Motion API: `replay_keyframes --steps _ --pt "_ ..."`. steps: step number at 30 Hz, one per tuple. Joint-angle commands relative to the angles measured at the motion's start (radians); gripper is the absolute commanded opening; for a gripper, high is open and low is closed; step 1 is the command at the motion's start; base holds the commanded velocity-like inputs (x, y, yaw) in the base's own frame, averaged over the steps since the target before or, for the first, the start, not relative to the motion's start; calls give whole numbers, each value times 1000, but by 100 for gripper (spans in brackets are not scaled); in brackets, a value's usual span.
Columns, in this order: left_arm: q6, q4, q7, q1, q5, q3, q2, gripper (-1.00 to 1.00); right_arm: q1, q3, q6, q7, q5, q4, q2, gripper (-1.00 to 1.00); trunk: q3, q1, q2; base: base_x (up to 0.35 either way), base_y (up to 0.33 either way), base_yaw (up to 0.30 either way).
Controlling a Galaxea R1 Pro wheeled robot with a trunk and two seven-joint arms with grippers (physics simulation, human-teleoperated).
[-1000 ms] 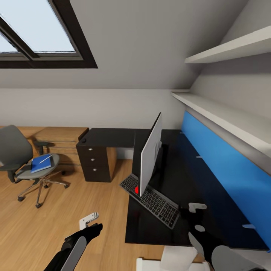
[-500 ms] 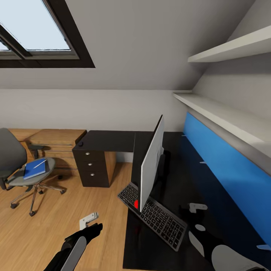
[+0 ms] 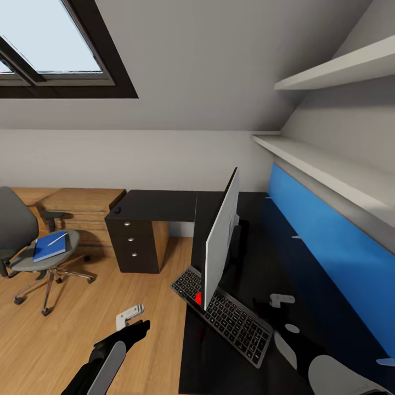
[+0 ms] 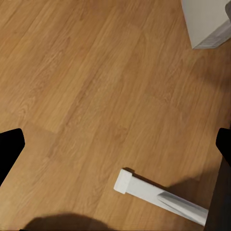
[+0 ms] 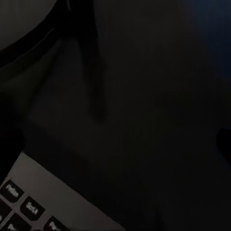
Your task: In the bedroom, organize the workspace by keeping the computer under the desk, ensuring the monitor is on the desk, placing the keyboard on the desk next to the monitor, placing the mouse on the desk next to the keyboard, moving the folder from the swivel chair onto the desk next to the mouse, stacking the notebook on top of the folder with the pen on top of the notebook, and positioning the swivel chair next to the desk.
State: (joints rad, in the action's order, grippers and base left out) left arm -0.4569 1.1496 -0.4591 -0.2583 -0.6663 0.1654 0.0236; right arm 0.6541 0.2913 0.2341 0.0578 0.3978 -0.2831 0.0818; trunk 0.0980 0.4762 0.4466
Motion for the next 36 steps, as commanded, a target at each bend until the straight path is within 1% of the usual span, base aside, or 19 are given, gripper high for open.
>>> replay_keyframes --steps 1,4,6,8,10,11,12,13,15,16,17,19,24,25,27,29,31,32,36 --pt "-1 1 -11 -1 -10 3 1 100 1 8 3 6 10 -5 1 100 5 4 9 0 0 0" --pt "-2 1 -13 -1 -10 3 1 100 1 -2 -10 10 30 -32 0 100 15 16 30 0 0 0" --pt "-2 1 -13 -1 -10 3 1 100 1 -30 -51 11 58 -49 2 100 21 24 44 0 0 0" --pt "-2 1 -12 -1 -10 3 1 100 1 -51 -88 11 74 -66 7 100 27 31 58 0 0 0" --pt "-2 2 -11 -1 -10 3 2 100 1 -103 -194 11 105 -128 34 100 34 39 72 0 0 0" --pt "-2 2 -11 -1 -10 2 2 100 2 -117 -225 11 112 -147 42 100 37 43 79 0 0 0" --pt "-2 3 -10 -1 -10 2 3 100 9 -145 -291 13 121 -184 54 100 40 47 86 0 0 0" --pt "-2 4 -10 -1 -10 2 3 100 26 -170 -356 21 127 -215 63 100 43 50 93 0 0 0" --pt "-2 7 -9 -1 -10 1 4 100 59 -194 -415 39 131 -232 70 100 49 58 107 0 0 0" --pt "-2 12 -9 -1 -10 1 4 100 102 -217 -459 65 134 -236 79 100 52 62 114 0 0 0" --pt "-3 21 -9 -1 -10 1 4 100 165 -247 -502 97 136 -217 91 100 56 66 121 0 0 0" --pt "-4 25 -9 -1 -10 0 4 100 207 -263 -521 113 136 -180 98 100 62 73 135 0 0 0" --pt "-5 29 -9 -1 -10 1 3 100 242 -274 -523 123 137 -118 97 100 77 93 170 0 0 0" --pt "-5 29 -9 -1 -10 2 3 100 245 -273 -503 123 135 -98 86 100 81 96 177 0 0 0" --pt "-5 31 -9 -1 -10 1 3 100 249 -266 -443 129 116 -61 46 100 87 104 191 0 0 0" --pt "-5 32 -9 -1 -10 1 3 100 250 -259 -404 132 89 -42 24 100 93 112 205 0 0 0" --pt "-5 32 -9 -1 -10 1 3 100 250 -257 -388 133 73 -35 15 100 99 119 219 0 0 0" --pt "-5 33 -9 -1 -10 0 3 100 251 -254 -376 134 58 -28 4 100 103 123 226 0 0 0" --pt "-5 33 -9 -1 -12 0 3 100 250 -252 -367 134 47 -23 -17 100 115 139 254 0 0 0"
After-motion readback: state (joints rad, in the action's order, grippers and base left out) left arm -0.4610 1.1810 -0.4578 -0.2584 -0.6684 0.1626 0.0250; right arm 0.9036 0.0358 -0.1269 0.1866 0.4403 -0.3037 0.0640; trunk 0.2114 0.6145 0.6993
